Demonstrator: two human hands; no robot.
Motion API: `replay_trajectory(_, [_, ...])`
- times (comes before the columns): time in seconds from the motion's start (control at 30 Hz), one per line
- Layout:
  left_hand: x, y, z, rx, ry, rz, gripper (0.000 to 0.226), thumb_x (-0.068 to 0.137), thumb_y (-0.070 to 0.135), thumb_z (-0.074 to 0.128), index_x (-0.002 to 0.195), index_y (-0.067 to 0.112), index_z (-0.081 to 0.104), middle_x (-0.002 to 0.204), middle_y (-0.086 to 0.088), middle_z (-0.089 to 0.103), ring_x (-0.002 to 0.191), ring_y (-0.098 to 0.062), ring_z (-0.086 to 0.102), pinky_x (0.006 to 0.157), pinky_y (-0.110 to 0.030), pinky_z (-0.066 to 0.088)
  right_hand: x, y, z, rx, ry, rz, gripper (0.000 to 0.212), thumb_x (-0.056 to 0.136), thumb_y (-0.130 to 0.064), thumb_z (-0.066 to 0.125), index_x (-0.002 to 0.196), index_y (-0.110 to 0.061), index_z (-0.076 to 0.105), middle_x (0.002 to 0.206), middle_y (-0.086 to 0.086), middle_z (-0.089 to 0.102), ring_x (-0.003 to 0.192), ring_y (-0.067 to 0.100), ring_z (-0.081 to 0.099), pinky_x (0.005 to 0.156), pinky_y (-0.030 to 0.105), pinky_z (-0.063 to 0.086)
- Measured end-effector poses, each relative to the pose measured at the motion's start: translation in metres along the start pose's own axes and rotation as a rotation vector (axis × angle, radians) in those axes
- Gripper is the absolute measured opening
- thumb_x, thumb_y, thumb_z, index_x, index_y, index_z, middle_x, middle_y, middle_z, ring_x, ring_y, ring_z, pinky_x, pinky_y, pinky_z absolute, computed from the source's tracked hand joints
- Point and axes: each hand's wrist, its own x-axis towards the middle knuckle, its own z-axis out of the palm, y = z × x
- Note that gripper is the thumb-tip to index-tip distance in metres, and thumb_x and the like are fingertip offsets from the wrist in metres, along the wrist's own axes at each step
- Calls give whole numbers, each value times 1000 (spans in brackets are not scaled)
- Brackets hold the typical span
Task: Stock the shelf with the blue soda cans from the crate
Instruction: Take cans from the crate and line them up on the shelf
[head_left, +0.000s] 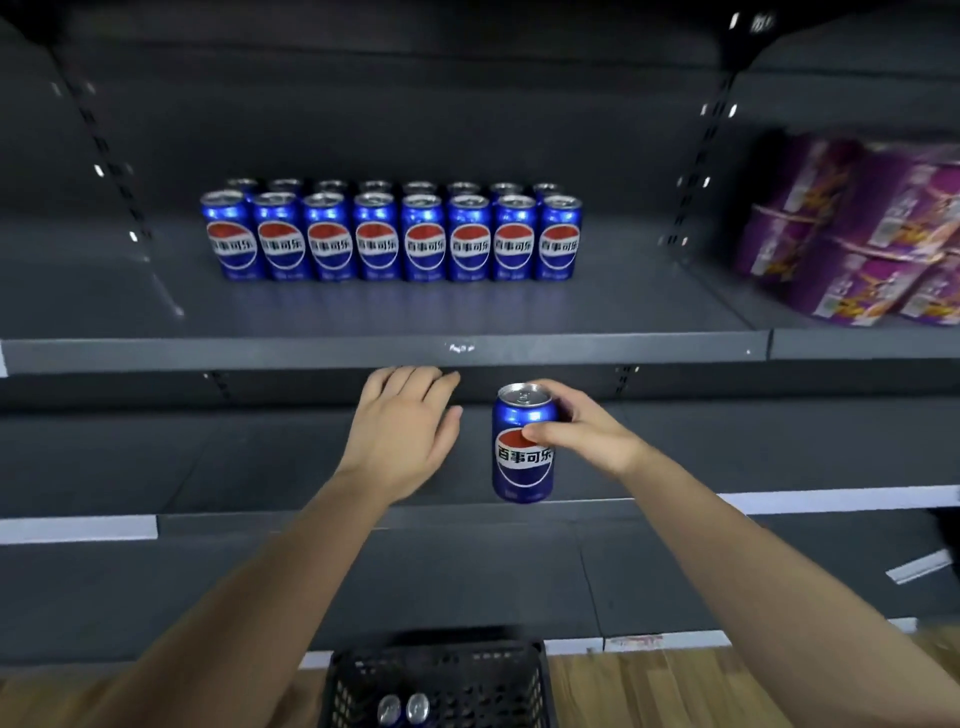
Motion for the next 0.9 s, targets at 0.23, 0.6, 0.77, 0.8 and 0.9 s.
replay_trajectory(0.23, [50, 4, -24, 0, 30, 40, 49, 93, 38, 29, 124, 16, 60, 119, -1, 61, 111, -23, 55, 98, -36, 28, 6, -50, -31, -6, 117, -86, 45, 70, -20, 69, 115, -19, 62, 100, -4, 72, 97, 13, 67, 91, 32, 51])
replay_trajectory(0.6, [120, 46, 3, -2, 24, 54, 55, 91, 43, 24, 125, 17, 59, 125, -3, 59, 115, -23, 52, 100, -38, 27, 35, -88, -115, 12, 250, -205, 51, 67, -26, 70, 116, -16, 59, 98, -4, 71, 91, 8, 67, 76, 20, 51])
replay_trajectory(0.77, [149, 61, 26, 1, 14, 34, 56, 91, 44, 23, 125, 18, 59, 126, -2, 59, 114, -22, 52, 100, -39, 26, 60, -78, -156, 4, 276, -179, 48, 71, -22, 67, 115, -15, 48, 104, -1, 66, 92, 10, 64, 80, 24, 51])
replay_trajectory(0.8, [155, 64, 29, 1, 15, 28, 56, 91, 44, 23, 125, 19, 59, 126, -2, 59, 114, -22, 53, 100, -38, 26, 65, -76, -163, 4, 273, -171, 48, 71, -22, 67, 114, -15, 48, 103, 0, 66, 90, 10, 64, 81, 24, 51])
replay_trajectory(0.9, [170, 70, 38, 0, 8, 12, 58, 91, 45, 20, 127, 19, 57, 127, 0, 57, 115, -21, 51, 102, -38, 25, 78, -67, -183, 9, 252, -151, 44, 70, -21, 67, 109, -18, 48, 98, -2, 66, 86, 7, 64, 79, 23, 50])
